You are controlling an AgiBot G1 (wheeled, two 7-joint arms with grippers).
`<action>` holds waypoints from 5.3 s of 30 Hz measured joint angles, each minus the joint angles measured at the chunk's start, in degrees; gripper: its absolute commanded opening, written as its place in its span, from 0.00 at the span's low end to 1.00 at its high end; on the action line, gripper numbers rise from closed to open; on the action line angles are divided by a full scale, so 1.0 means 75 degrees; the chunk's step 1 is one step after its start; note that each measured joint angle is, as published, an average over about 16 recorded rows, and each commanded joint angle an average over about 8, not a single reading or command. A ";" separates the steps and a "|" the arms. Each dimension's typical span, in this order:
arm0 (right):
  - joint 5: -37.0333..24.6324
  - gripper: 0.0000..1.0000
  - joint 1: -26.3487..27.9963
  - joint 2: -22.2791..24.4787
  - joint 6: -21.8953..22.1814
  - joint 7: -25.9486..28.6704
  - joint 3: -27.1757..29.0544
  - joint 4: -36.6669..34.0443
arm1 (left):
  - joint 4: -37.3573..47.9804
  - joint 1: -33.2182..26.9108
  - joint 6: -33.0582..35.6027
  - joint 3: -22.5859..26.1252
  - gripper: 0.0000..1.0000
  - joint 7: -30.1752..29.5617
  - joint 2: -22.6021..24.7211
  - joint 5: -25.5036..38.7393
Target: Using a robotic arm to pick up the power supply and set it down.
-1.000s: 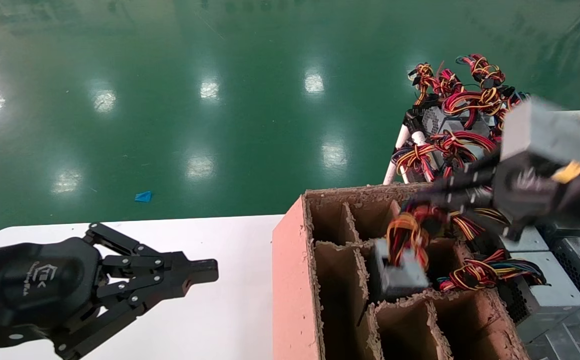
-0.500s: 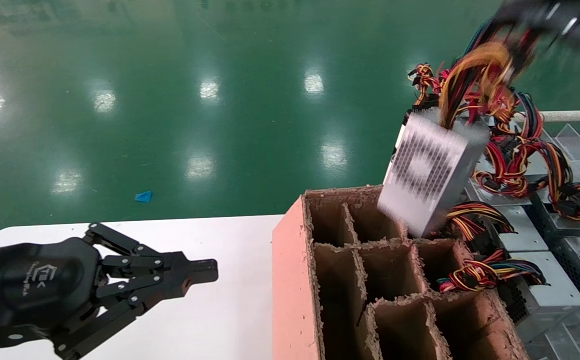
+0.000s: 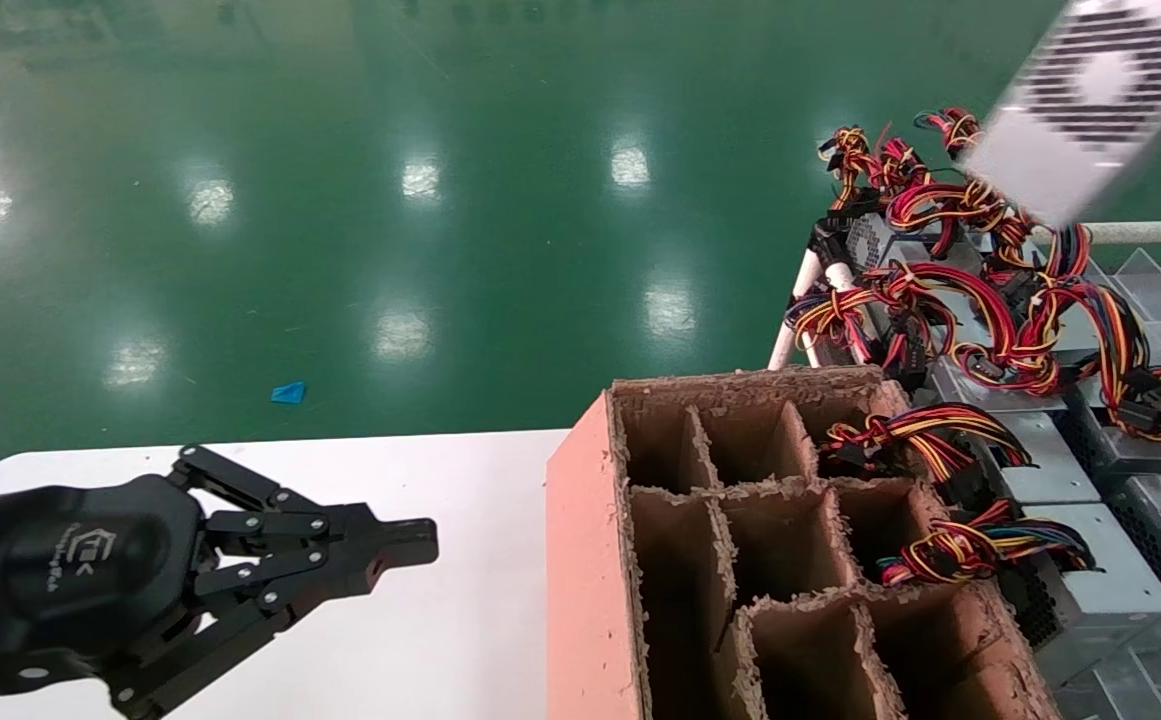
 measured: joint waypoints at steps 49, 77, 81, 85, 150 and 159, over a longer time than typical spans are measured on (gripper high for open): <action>0.0025 0.00 -0.0297 -0.2772 0.4381 -0.4734 0.0450 -0.9046 | 0.0000 0.0000 -0.0001 0.0002 0.00 0.0001 -0.0001 -0.0001; 0.0371 0.00 -0.0598 -0.3269 0.4504 -0.5086 0.0687 -0.9387 | 0.0000 -0.0001 -0.0001 0.0003 0.00 0.0001 -0.0001 -0.0002; 0.0441 0.00 -0.0700 -0.3370 0.4609 -0.5084 0.0736 -0.9385 | 0.0000 -0.0001 -0.0001 0.0003 0.00 0.0001 -0.0001 -0.0002; 0.0535 0.00 -0.0777 -0.3451 0.4726 -0.5103 0.0802 -0.9353 | 0.0000 -0.0001 -0.0001 0.0003 0.00 0.0001 -0.0001 -0.0002; 0.1815 0.00 -0.1364 -0.3380 0.4206 -0.5744 0.1692 -0.9386 | 0.0000 -0.0001 -0.0002 0.0005 0.00 0.0002 -0.0002 -0.0003; 0.2011 0.00 -0.1548 -0.3636 0.4064 -0.5723 0.1829 -0.9380 | 0.0000 -0.0001 -0.0002 0.0005 0.00 0.0003 -0.0002 -0.0003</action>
